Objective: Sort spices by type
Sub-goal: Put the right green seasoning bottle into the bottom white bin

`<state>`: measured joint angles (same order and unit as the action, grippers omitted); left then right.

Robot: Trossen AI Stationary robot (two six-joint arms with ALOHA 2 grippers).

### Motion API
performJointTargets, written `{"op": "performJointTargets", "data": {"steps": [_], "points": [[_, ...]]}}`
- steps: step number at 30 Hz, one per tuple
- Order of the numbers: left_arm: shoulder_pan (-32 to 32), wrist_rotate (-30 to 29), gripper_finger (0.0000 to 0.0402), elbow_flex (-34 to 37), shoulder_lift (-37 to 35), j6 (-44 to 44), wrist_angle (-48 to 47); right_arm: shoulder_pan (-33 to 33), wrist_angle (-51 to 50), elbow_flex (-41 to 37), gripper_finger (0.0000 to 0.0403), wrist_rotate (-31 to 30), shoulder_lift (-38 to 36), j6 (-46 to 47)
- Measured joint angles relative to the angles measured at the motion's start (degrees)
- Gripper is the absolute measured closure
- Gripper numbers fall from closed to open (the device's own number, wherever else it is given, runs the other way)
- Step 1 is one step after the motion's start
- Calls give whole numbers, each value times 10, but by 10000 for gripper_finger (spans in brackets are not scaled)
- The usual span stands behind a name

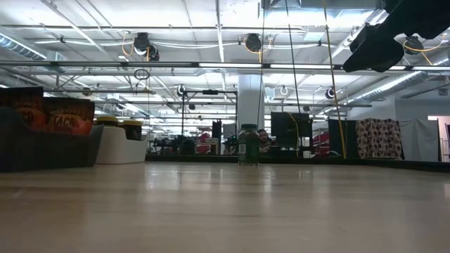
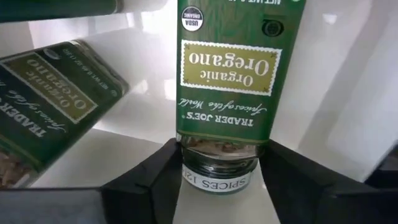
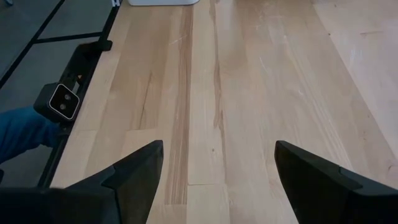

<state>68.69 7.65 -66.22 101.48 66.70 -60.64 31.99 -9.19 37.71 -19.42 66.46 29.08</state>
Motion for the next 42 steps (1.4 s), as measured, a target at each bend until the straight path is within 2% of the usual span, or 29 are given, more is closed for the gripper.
{"op": "performJointTargets", "data": {"steps": [11,18,26,28,34,42], "points": [[0,-7,246,-1,-46,20,-22,0,0,0,112,0,0,0],[-5,-9,279,-25,-52,19,-54,0,0,0,112,0,0,-8],[-5,-12,337,-40,-52,21,-58,0,0,0,112,0,0,-13],[-5,-18,345,-40,-52,41,-60,0,0,0,112,0,0,-13],[-5,-35,335,-40,-52,95,-59,0,0,0,112,0,0,-13],[-4,-34,267,-40,-52,158,-61,0,0,0,112,0,0,-15]]}}
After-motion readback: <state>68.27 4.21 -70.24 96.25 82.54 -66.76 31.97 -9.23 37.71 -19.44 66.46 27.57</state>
